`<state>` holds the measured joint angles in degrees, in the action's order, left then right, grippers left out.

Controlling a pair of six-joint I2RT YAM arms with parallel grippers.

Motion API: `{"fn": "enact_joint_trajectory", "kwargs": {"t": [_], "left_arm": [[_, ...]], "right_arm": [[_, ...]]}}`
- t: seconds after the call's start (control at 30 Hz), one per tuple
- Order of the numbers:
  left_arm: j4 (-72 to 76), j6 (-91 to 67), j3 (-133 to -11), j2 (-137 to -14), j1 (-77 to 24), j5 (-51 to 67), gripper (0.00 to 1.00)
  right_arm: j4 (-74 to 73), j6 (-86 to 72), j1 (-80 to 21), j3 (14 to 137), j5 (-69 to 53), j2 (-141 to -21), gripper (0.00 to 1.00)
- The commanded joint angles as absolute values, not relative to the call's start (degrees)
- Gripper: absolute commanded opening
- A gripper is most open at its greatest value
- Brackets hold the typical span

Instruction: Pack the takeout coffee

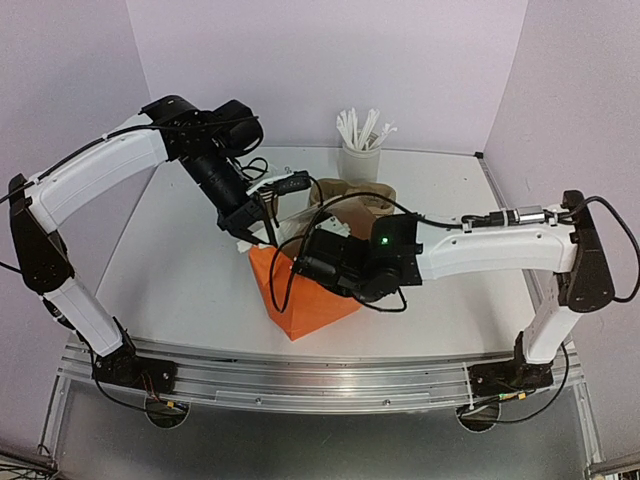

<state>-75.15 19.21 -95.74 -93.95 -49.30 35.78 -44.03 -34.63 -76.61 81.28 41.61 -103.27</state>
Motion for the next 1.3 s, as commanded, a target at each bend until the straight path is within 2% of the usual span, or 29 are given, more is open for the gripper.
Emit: {"fn": "enact_joint_trajectory", "kwargs": {"t": [0.0,0.13,0.6,0.97,1.17,1.27], "left_arm": [[-78.3,19.6,-97.0,-92.3,-49.6,35.2,0.00],[-77.9,20.4,-96.4,-92.4,-49.6,35.1,0.00],[-75.3,18.3,-96.9,-93.4,-49.6,29.5,0.00],[-74.7,17.7,-95.8,-92.9,-49.6,28.9,0.00],[-74.8,17.5,-96.0,-92.7,-49.6,28.7,0.00],[-74.7,17.5,-95.2,-92.2,-49.6,28.6,0.00]], "right_arm": [[-53.5,-42.6,-73.3,87.9,36.9,-106.7,0.15],[-60.1,-45.0,-71.4,93.3,32.2,-111.0,0.15],[-68.1,-48.1,-66.1,103.2,21.4,-123.3,0.14],[-68.1,-47.9,-65.0,101.8,16.0,-130.0,0.15],[-66.2,-47.9,-65.0,100.6,13.2,-132.8,0.18],[-66.0,-47.9,-65.0,100.0,13.8,-131.7,0.25]]}}
